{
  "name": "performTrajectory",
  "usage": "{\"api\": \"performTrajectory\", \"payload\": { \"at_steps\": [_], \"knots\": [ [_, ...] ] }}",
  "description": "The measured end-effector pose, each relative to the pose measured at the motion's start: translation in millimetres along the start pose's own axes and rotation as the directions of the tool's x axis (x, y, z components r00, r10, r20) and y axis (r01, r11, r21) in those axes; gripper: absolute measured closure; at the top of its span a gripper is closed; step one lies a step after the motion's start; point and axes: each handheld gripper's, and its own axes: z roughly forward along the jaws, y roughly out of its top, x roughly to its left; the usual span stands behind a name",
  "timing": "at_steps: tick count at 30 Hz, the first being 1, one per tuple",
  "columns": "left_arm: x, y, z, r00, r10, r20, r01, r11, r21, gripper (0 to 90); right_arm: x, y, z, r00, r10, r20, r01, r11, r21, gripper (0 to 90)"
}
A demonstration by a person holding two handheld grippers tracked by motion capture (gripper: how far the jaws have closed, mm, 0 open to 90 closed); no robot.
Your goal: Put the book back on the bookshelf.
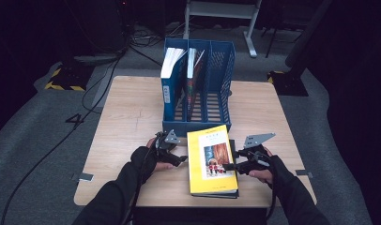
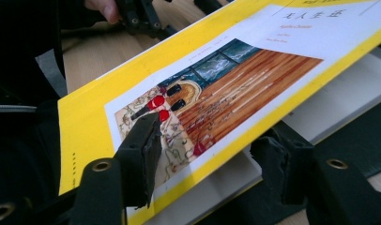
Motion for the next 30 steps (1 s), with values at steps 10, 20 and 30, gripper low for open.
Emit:
{"api": "performTrajectory", "payload": {
  "at_steps": [10,20,30],
  "knots": [
    [0.1,8.4,2.1,0.9990,0.015,-0.042,-0.014,0.9994,0.031,29.6,-9.1,2.8,7.5,0.9997,0.013,-0.022,-0.013,0.999,-0.031,64.1],
    [-4.4,9.8,-10.8,0.9999,0.003,0.014,-0.002,0.9995,-0.032,39.2,6.6,-1.1,-8.4,0.9968,-0.075,-0.029,0.071,0.991,-0.117,75.6],
    [-8.2,12.8,-18.7,0.9994,0.025,0.026,-0.023,0.9977,-0.064,51.3,16.6,-4.8,-15.3,0.9922,-0.124,-0.009,0.121,0.979,-0.166,78.8]
  ]
}}
